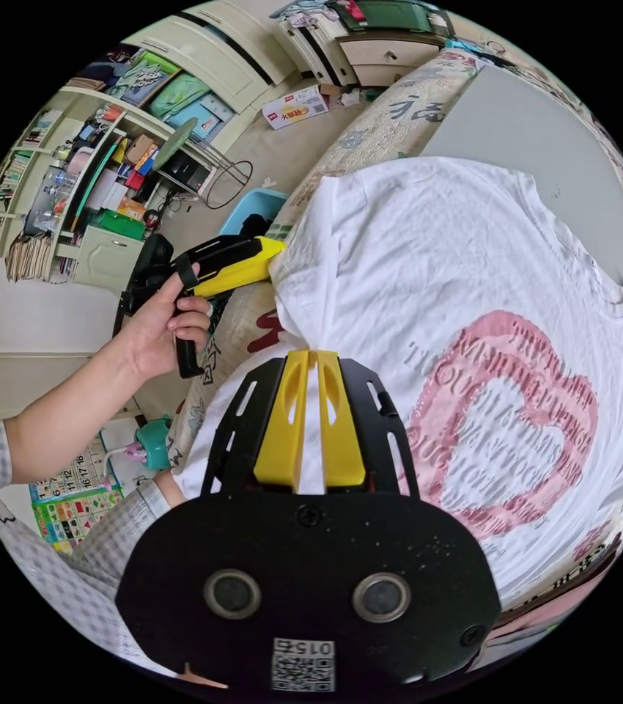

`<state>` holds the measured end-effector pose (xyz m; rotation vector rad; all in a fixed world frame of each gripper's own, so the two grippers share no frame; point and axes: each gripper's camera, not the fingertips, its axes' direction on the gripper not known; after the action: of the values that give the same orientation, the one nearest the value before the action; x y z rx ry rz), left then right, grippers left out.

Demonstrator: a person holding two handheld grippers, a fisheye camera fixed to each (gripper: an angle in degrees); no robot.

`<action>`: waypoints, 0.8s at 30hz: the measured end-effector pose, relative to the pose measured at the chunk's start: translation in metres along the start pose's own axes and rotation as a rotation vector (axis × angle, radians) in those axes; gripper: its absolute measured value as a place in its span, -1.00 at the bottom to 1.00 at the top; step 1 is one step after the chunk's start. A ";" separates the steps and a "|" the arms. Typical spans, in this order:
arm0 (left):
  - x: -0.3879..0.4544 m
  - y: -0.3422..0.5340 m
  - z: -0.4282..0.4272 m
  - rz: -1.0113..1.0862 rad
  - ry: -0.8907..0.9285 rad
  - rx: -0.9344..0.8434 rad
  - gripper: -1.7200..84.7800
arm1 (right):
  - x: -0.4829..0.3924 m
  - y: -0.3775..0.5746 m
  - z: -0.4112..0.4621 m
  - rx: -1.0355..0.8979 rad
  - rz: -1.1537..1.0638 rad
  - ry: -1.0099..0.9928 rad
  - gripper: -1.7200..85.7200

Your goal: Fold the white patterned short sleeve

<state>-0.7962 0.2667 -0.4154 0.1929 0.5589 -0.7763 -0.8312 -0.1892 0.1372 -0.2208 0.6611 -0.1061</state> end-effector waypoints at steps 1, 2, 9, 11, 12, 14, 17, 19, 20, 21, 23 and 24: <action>0.009 -0.004 -0.006 0.032 -0.039 0.025 -0.94 | 0.001 0.000 -0.001 0.005 0.004 -0.008 -0.95; 0.016 -0.005 -0.011 0.057 -0.063 0.050 -0.95 | 0.001 -0.002 -0.003 0.020 0.005 -0.033 -0.95; 0.084 -0.044 -0.059 0.364 -0.360 0.155 -0.97 | -0.044 -0.054 0.036 0.064 -0.152 -0.209 -0.95; 0.086 -0.055 -0.053 0.384 -0.386 0.117 -0.97 | -0.048 -0.072 0.065 0.020 -0.134 -0.193 -0.95; 0.086 -0.060 -0.047 0.389 -0.439 0.093 -0.97 | -0.047 -0.082 0.084 -0.012 -0.114 -0.183 -0.95; 0.084 -0.066 -0.034 0.402 -0.526 0.050 -0.97 | -0.044 -0.093 0.110 -0.070 -0.090 -0.154 -0.94; 0.080 -0.067 -0.019 0.405 -0.608 0.008 -0.96 | -0.032 -0.099 0.140 -0.177 -0.064 -0.204 -0.91; 0.081 -0.061 -0.019 0.396 -0.643 0.033 -0.95 | -0.032 -0.090 0.143 -0.196 -0.079 -0.317 -0.84; 0.082 -0.058 -0.022 0.392 -0.641 0.044 -0.94 | -0.037 -0.075 0.138 -0.177 -0.111 -0.343 -0.81; 0.084 -0.049 -0.029 0.371 -0.639 0.071 -0.93 | -0.045 -0.056 0.130 -0.155 -0.157 -0.358 -0.80; 0.087 -0.029 -0.044 0.351 -0.615 0.110 -0.92 | -0.057 -0.017 0.115 -0.126 -0.234 -0.421 -0.80; 0.090 -0.010 -0.055 0.335 -0.591 0.123 -0.92 | -0.060 0.014 0.104 -0.110 -0.271 -0.461 -0.81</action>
<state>-0.7736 0.2247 -0.5096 0.1547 -0.0823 -0.5036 -0.8138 -0.1477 0.2498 -0.4254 0.1752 -0.2700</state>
